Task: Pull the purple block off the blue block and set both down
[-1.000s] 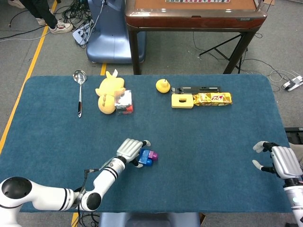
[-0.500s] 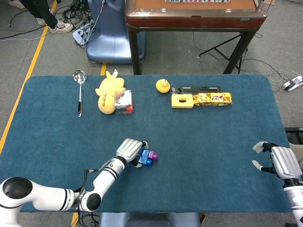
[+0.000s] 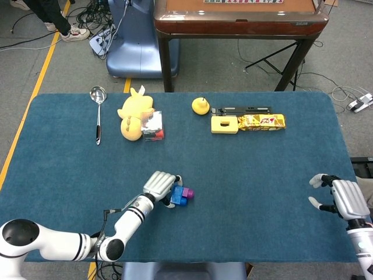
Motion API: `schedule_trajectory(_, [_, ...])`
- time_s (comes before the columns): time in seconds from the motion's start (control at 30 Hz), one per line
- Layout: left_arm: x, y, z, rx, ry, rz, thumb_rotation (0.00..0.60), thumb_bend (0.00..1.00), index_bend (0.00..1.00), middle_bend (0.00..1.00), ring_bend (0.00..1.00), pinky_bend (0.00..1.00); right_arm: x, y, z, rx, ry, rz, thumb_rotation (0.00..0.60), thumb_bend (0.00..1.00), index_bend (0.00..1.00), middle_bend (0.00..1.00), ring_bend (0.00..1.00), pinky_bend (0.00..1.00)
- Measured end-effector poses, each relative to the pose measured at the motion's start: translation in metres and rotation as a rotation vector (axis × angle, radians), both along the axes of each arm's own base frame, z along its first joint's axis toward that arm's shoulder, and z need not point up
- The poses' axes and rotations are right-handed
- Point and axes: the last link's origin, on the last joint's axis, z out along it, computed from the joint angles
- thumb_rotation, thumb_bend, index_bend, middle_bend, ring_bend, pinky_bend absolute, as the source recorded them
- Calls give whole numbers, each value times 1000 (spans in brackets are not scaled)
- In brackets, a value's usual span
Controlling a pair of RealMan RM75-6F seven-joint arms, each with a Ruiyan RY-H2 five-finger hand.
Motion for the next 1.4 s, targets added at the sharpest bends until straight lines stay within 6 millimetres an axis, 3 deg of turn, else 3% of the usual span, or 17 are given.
schedule_trajectory(0.4, [-1, -2, 2, 5, -60, 23, 600, 0, 567, 1000, 1000, 1000, 1, -3, -1, -4, -10, 6, 600, 183, 470, 494, 437, 578])
schedule_trajectory(0.63, [-7, -4, 8, 11, -114, 54, 600, 0, 597, 1000, 1000, 1000, 4, -8, -2, -9, -17, 18, 600, 183, 470, 511, 466, 687])
schedule_trajectory(0.8, [-10, -4, 11, 9, -155, 84, 600, 1, 609, 1000, 1000, 1000, 9, -13, -3, -20, -37, 34, 600, 183, 470, 584, 595, 797])
schedule_trajectory(1.0, [-9, -4, 20, 5, -246, 146, 600, 15, 618, 1000, 1000, 1000, 24, -27, -3, -33, -85, 71, 600, 159, 470, 831, 847, 977])
schedule_trajectory(1.13, [-4, -2, 32, 8, -332, 205, 600, 15, 622, 1000, 1000, 1000, 43, -42, -1, -27, -126, 109, 600, 146, 470, 956, 973, 1000])
schedule_trajectory(1.4, [5, 4, 48, 40, -416, 269, 600, 19, 622, 1000, 1000, 1000, 85, -81, -1, 10, -178, 173, 600, 139, 470, 1000, 1000, 1000])
